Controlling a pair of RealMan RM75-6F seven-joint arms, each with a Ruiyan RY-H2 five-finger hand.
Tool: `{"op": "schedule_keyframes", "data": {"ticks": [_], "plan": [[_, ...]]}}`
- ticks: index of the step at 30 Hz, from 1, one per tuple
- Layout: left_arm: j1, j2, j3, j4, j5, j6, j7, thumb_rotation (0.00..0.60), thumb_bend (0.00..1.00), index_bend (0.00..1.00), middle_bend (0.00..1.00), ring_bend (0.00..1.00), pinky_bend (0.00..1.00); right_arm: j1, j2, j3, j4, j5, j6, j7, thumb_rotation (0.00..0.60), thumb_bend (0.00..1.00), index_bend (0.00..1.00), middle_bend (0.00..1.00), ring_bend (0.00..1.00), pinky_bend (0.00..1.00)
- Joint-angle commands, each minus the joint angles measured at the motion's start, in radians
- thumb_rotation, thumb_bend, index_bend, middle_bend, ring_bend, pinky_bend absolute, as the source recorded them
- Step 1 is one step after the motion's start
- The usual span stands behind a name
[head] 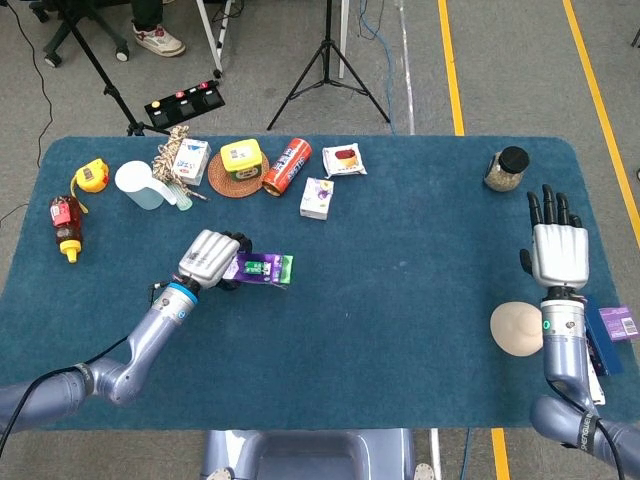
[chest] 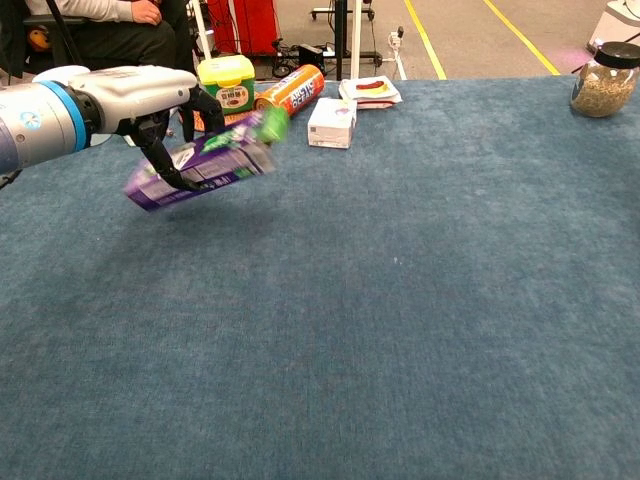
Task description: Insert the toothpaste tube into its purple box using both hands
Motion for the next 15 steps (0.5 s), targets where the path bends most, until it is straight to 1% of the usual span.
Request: {"op": "schedule_keyframes", "data": {"ticks": [1,3,4,8,9,11,13,15], "plan": [[-0.003,-0.003,0.003,0.002,-0.009,-0.008,0.001,0.600,0.19,0.21,0.10,0.12,0.37,-0.005,-0.004,-0.003,0.010,-0.006,-0.005,0.011,0.600,0.29,0.02,0.01,0.04,0.27],[-0.006,0.000,0.004,-0.006,-0.018,-0.017,0.004,0.600,0.16,0.06,0.01,0.03,0.30,-0.008,-0.005,-0.004,0.016,-0.010,-0.007,0.019,0.600,0.27,0.02,0.01,0.04,0.27],[-0.008,0.004,0.004,-0.013,-0.023,-0.021,0.006,0.600,0.15,0.02,0.00,0.01,0.28,-0.010,-0.005,-0.004,0.018,-0.013,-0.007,0.023,0.600,0.26,0.02,0.01,0.04,0.27],[0.001,0.037,-0.004,-0.074,-0.003,0.011,-0.004,0.600,0.14,0.00,0.00,0.00,0.27,-0.019,-0.004,-0.006,0.018,-0.029,-0.004,0.042,0.600,0.26,0.02,0.02,0.04,0.27],[0.019,0.078,-0.010,-0.132,0.018,0.043,-0.022,0.600,0.14,0.00,0.00,0.00,0.26,-0.026,0.000,-0.008,0.008,-0.043,0.003,0.058,0.600,0.26,0.02,0.01,0.04,0.26],[0.047,0.137,-0.005,-0.204,0.043,0.074,-0.040,0.600,0.13,0.00,0.00,0.00,0.25,-0.036,0.008,-0.015,-0.004,-0.068,0.013,0.077,0.600,0.26,0.02,0.02,0.04,0.26],[0.083,0.205,0.005,-0.278,0.071,0.109,-0.065,0.600,0.12,0.00,0.00,0.00,0.24,-0.048,0.016,-0.026,-0.016,-0.106,0.027,0.100,0.600,0.26,0.02,0.02,0.04,0.26],[0.145,0.288,0.027,-0.355,0.110,0.173,-0.096,0.600,0.09,0.00,0.00,0.00,0.21,-0.066,0.030,-0.045,-0.035,-0.159,0.048,0.138,0.600,0.22,0.02,0.02,0.04,0.25]]}}
